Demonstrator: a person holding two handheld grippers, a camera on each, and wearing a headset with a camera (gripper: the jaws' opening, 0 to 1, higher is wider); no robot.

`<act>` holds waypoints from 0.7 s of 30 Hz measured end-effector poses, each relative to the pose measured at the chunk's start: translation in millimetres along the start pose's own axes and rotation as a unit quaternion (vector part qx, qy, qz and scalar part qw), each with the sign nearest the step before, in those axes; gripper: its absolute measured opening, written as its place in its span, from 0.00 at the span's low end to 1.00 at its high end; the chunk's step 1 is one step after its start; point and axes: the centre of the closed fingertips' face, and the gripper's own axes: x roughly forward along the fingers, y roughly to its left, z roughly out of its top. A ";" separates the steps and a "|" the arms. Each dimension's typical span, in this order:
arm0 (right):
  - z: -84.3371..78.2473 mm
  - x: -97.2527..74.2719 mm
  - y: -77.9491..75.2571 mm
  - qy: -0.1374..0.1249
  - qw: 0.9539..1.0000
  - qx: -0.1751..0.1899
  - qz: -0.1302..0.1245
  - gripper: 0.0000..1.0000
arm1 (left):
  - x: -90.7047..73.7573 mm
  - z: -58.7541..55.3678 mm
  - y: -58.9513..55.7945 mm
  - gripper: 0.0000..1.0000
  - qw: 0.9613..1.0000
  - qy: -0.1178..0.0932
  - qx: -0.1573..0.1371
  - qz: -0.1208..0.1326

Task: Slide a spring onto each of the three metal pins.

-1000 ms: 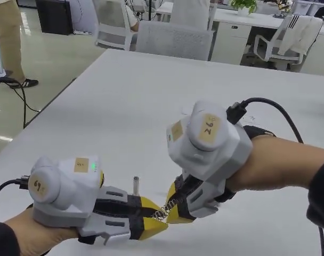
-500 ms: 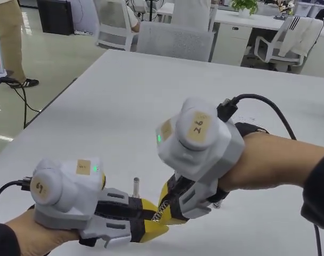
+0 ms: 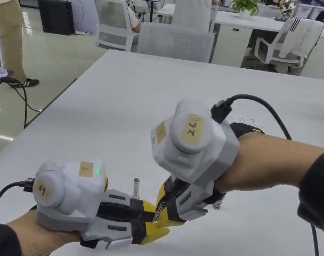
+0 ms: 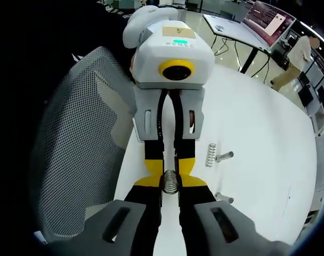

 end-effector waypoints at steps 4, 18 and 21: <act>0.3 -0.1 -0.6 0.000 1.000 -0.001 0.000 0.08 | -0.8 0.0 0.5 0.04 1.000 -0.001 -0.003 0.002; -6.0 -3.9 -8.4 0.007 1.000 0.004 -0.008 0.08 | -4.2 -0.5 5.2 0.14 1.000 -0.003 -0.012 0.013; -8.3 -5.1 -10.0 0.008 1.000 0.007 -0.008 0.08 | -6.2 -0.8 6.8 0.17 1.000 -0.005 -0.013 0.016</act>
